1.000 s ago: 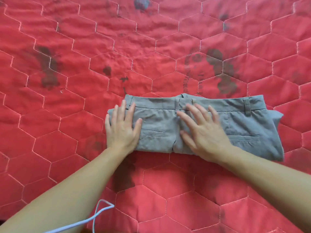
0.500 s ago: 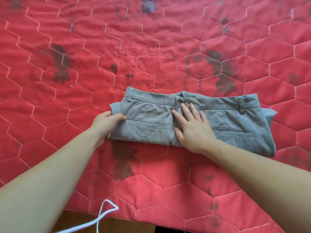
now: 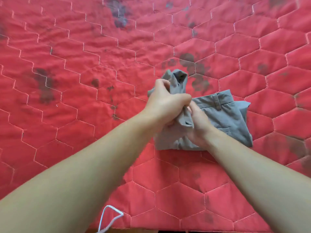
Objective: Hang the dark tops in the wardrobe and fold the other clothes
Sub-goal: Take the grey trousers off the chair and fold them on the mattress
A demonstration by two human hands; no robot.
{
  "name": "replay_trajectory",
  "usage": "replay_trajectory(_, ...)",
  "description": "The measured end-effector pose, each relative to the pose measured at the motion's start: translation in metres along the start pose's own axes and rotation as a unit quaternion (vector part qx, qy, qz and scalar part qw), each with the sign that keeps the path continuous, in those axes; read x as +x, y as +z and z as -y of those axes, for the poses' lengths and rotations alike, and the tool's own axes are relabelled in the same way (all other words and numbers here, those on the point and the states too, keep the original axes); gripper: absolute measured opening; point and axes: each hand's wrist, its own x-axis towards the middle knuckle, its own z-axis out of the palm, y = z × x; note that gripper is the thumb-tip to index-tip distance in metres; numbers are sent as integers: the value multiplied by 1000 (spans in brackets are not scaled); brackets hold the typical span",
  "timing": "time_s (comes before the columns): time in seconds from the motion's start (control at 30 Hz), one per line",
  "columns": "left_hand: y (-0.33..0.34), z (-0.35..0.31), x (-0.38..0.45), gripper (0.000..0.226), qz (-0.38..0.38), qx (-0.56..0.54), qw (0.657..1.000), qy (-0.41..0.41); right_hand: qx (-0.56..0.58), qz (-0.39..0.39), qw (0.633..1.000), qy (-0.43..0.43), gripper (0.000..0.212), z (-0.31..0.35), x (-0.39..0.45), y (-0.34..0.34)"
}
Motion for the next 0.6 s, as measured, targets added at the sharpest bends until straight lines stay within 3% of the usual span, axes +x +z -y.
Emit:
replay_trajectory(0.1,62,6,6,33,32,49,998,14,188,60,977,81,46,13,-21,-28)
replay_trajectory(0.17,90,10,9,33,45,77,996,24,204,55,976,48,44,19,-32,-51)
replay_trajectory(0.3,125,19,7,36,55,100,992,50,99,31,995,5,55,37,-45,-91)
replay_trajectory(0.4,148,20,0,36,56,109,990,64,21,-1,999,35,22,52,-43,-115)
replay_trajectory(0.5,165,21,-9,61,112,11,993,33,-43,-36,996,66,38,61,-39,-146)
replay_trajectory(0.53,164,24,-12,62,122,10,991,54,-54,-37,995,76,38,63,-41,-153)
replay_trajectory(0.6,150,36,-14,54,105,89,975,175,-102,-61,991,60,27,64,-40,-162)
